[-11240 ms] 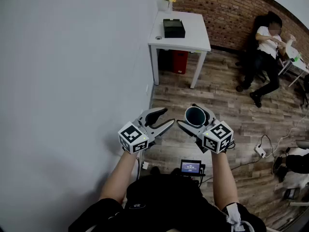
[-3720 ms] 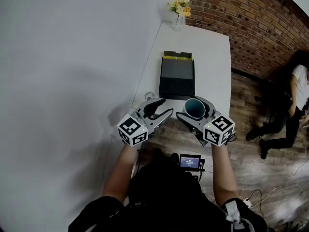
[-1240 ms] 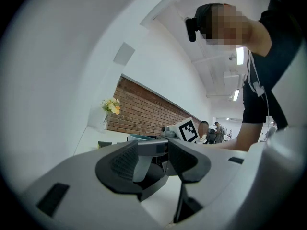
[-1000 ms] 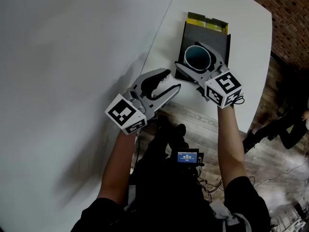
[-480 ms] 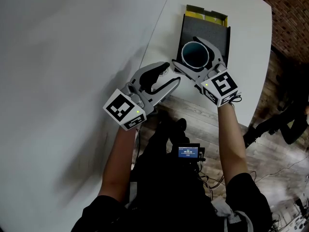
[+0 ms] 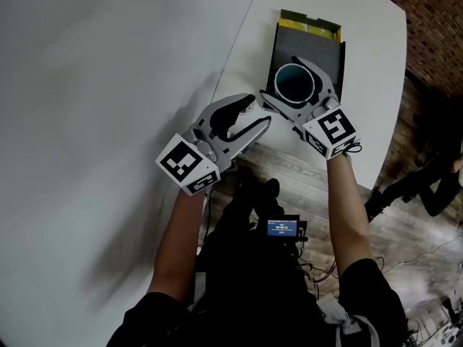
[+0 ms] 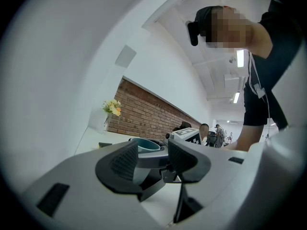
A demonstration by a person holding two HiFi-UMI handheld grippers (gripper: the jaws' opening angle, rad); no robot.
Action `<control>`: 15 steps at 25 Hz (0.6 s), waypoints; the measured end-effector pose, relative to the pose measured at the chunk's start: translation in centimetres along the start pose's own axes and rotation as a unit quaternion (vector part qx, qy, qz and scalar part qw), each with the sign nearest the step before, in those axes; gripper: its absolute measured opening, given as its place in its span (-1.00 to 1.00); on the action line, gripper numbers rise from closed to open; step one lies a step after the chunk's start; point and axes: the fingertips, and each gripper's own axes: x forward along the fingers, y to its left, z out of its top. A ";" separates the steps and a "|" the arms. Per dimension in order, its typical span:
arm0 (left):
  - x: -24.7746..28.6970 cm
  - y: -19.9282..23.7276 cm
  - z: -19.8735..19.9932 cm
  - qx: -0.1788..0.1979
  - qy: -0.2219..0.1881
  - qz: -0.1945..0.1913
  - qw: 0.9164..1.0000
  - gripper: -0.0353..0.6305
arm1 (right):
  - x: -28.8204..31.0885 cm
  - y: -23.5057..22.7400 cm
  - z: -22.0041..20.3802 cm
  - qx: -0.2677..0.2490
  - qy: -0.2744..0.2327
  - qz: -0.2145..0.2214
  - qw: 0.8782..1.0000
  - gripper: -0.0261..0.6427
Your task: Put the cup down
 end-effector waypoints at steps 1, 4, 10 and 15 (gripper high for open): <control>0.0 0.0 0.0 0.000 0.000 0.000 1.000 -0.29 | 0.0 0.0 0.0 0.001 0.000 0.001 1.000 0.36; -0.1 -0.1 0.2 0.000 -0.001 0.000 1.000 -0.29 | 0.0 0.1 0.0 0.014 -0.004 0.003 1.000 0.36; -0.2 -0.2 0.4 0.001 -0.001 -0.001 1.000 -0.29 | -0.1 -0.2 0.2 0.050 -0.015 0.000 0.999 0.48; -0.2 -0.1 0.3 0.002 0.000 -0.001 1.000 -0.29 | 0.0 0.0 0.0 0.049 -0.009 0.007 0.999 0.56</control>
